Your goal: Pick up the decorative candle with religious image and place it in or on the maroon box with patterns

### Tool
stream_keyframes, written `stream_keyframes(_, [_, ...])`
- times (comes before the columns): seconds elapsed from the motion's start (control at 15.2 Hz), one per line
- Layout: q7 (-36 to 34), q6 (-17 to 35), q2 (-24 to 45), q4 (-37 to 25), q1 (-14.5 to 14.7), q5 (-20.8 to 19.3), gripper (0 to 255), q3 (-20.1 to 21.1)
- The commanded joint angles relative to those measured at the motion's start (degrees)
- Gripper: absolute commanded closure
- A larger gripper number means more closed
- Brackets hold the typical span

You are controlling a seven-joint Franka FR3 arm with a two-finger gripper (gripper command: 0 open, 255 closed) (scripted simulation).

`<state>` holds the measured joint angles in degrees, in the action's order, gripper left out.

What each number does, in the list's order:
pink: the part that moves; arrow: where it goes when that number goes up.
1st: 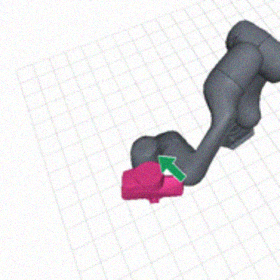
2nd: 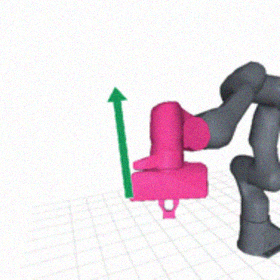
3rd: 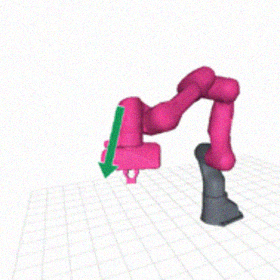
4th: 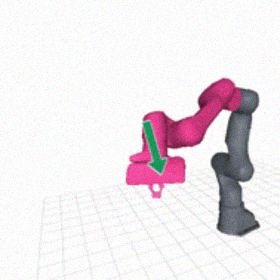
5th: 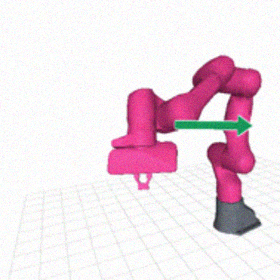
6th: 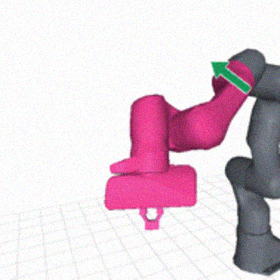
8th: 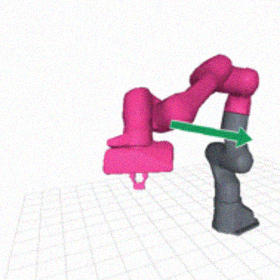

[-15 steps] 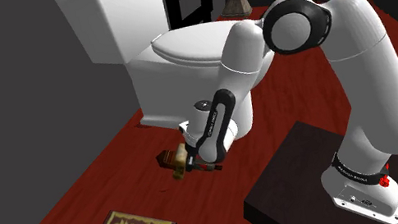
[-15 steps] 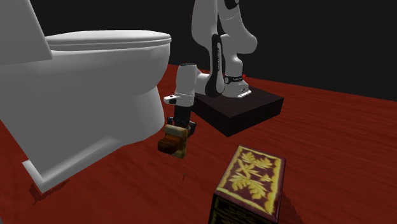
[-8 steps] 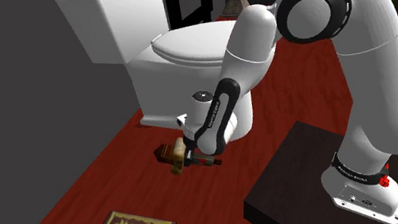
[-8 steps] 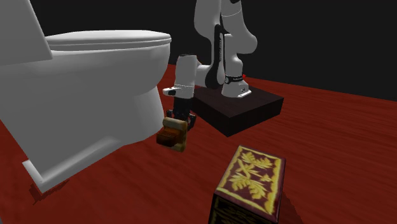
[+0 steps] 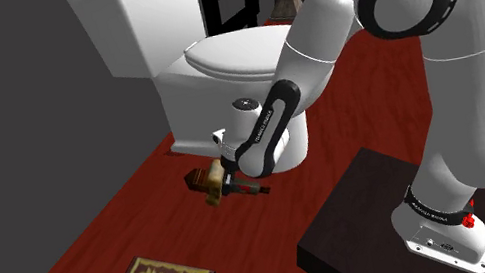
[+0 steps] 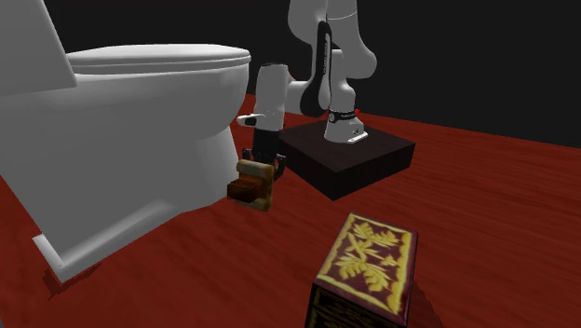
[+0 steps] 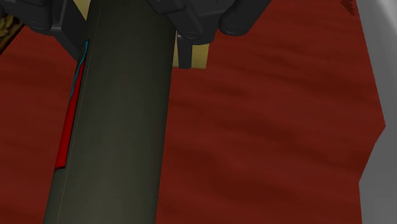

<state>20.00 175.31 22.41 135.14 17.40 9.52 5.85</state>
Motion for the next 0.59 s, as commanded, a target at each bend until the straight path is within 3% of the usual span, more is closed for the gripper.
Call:
stream_keyframes(0.0, [-0.2,-1.4,-1.8,0.4,0.1,-0.1,255,-0.2])
stream_keyframes(0.53, [-1.2,-6.9,-8.0,1.0,0.8,-0.8,255,-1.1])
